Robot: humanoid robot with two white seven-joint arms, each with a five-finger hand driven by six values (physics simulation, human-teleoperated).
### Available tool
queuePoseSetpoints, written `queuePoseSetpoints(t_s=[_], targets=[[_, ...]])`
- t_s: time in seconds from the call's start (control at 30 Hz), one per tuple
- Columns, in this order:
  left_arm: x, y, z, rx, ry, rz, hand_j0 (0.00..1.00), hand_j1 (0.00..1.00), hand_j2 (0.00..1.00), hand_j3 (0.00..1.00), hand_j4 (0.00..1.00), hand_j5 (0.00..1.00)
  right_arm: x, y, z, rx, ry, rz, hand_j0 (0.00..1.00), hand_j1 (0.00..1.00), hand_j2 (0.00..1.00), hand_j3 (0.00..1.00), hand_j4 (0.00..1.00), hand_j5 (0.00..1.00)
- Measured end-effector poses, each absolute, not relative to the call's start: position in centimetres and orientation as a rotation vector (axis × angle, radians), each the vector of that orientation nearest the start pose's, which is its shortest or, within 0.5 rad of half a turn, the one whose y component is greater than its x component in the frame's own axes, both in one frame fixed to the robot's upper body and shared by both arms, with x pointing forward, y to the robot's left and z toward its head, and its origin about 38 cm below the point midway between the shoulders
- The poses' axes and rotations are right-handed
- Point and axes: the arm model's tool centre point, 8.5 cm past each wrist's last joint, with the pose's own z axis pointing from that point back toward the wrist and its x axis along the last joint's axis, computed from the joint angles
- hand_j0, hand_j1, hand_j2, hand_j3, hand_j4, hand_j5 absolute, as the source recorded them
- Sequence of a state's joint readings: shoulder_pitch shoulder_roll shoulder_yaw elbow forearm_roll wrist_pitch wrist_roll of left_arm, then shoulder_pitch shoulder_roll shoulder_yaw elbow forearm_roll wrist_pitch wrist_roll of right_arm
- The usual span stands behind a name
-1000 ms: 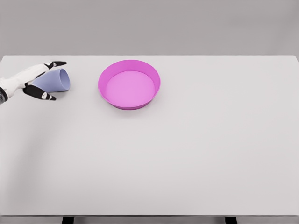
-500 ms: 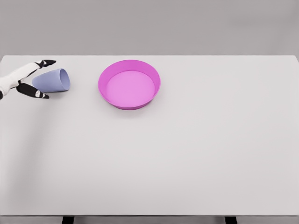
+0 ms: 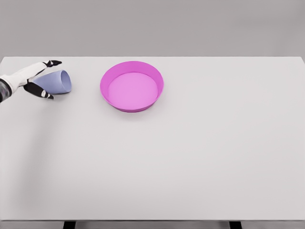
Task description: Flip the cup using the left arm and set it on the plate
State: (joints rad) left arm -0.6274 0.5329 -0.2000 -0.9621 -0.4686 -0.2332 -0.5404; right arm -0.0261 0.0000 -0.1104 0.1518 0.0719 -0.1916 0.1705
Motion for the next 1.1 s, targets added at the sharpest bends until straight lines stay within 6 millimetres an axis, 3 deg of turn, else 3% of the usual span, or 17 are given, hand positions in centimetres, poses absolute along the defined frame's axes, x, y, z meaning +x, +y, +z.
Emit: queuePoseSetpoints(t_s=[0.27,1.1], targets=[[50.8,39.1,15.6,0.533,-1.158,-1.242,1.00,1.00,1.00,1.00,1.00,1.00,-1.5,-25.2,-25.7,0.094,-0.071,-0.030,1.00,1.00,1.00,1.00,1.00,1.00],[51.4,38.1,15.1,0.568,-1.105,-1.262,1.00,1.00,1.00,1.00,1.00,1.00,-1.5,-25.2,-25.7,0.094,-0.071,-0.030,1.00,1.00,1.00,1.00,1.00,1.00]])
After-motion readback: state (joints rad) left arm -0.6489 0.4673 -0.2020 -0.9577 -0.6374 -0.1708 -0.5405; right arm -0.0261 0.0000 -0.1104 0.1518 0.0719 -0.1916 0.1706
